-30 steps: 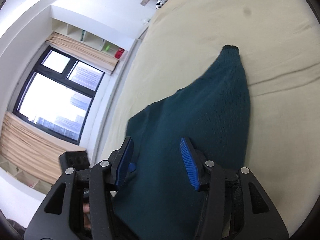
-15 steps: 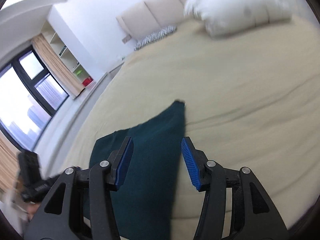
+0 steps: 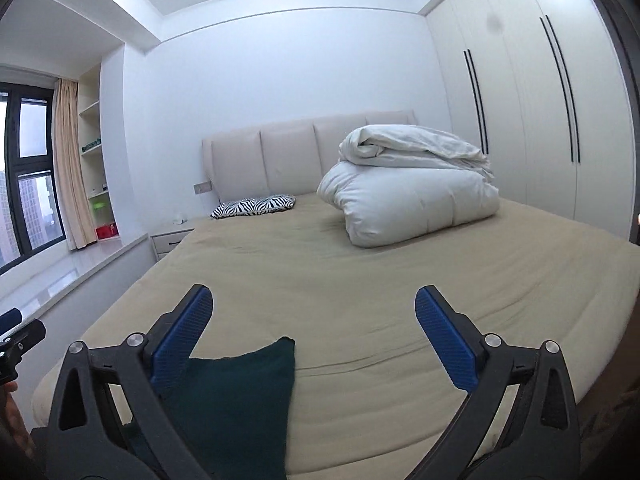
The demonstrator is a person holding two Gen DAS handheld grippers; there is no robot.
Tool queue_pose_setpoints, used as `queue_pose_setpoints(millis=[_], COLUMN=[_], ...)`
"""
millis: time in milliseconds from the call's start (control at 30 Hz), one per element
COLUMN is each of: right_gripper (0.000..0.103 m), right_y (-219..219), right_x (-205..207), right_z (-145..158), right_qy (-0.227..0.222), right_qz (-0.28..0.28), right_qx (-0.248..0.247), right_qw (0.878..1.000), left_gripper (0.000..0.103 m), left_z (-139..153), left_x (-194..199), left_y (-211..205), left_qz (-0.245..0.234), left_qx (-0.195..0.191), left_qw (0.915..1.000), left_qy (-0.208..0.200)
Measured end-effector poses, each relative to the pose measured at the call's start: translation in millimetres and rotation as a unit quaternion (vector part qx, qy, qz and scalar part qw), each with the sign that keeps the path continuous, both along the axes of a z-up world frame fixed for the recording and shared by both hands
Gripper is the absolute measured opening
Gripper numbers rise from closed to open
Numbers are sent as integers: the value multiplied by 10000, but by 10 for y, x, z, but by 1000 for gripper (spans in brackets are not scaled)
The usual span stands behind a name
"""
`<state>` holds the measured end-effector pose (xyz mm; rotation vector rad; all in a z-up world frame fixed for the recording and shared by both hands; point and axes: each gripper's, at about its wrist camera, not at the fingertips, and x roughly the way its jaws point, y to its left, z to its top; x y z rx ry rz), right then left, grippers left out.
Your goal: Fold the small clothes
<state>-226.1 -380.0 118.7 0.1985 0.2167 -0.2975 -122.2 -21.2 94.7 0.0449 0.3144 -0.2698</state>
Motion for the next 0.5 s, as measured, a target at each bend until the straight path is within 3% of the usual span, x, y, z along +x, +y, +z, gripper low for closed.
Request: queue_pose_setpoints(millis=[167,267,400,500], right_gripper=[103,103,103,103], right_y=[175,267,362,414], right_x=[-174,-210,-93,12], right_z=[387,504,346,93], right_qy=[222,361,965,1539], right_qz=[349,495,672,769], right_qx=[-17,85,371,615], right_qw=[9991,9981,9924,9832], left_gripper=[103,103,103,103], left_z=[-56,-212,-494,-645], left_x=[73,165,291,275], left_y=[-1,-25,-47,-88], left_qz=[365,475,493,567], left_qx=[386,414,290,443], left_qw=[9980,9952,9878,9845], left_qy=[331,751,1447,1602])
